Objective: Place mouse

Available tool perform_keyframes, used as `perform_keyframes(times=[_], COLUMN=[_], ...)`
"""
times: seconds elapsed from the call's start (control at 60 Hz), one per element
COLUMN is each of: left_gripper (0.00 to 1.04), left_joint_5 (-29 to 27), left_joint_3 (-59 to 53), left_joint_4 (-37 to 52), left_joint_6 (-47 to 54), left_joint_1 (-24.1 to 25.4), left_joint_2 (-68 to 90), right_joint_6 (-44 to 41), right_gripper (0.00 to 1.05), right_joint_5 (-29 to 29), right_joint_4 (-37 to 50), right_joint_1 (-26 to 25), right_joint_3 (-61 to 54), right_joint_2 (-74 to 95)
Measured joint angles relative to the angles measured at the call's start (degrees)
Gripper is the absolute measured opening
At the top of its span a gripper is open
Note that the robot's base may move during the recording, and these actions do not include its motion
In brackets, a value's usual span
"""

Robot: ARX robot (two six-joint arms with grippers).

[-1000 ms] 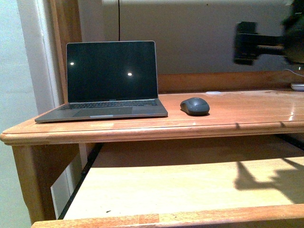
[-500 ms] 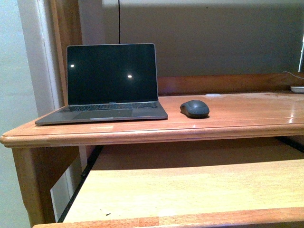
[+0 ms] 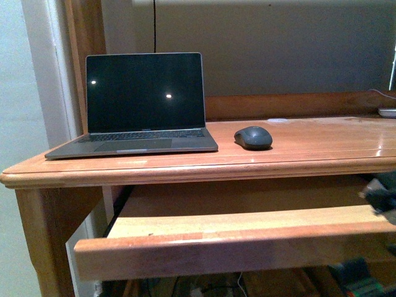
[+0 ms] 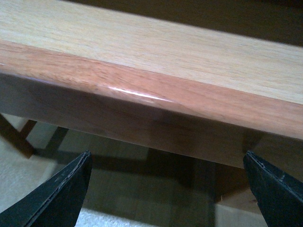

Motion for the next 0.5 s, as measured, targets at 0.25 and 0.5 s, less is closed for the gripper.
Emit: perform_keyframes(times=[0.25,0.5], left_gripper=[0.97,0.97], left_joint_5=[-0.02,0.00], left_joint_3=[0.00,0.00], left_joint_4=[0.00,0.00], left_joint_6=[0.00,0.00], left_joint_1=[0.00,0.00], left_joint_2=[0.00,-0.07], right_joint_6=[2.60,5.79], right_gripper=[0.97,0.97], right_joint_5=[13.31,12.44], right_joint_4=[-6.69,-7.82], right_joint_1=[4.90,5.25], right_joint_3=[23.15,22.12], right_joint_2=[15.93,12.66])
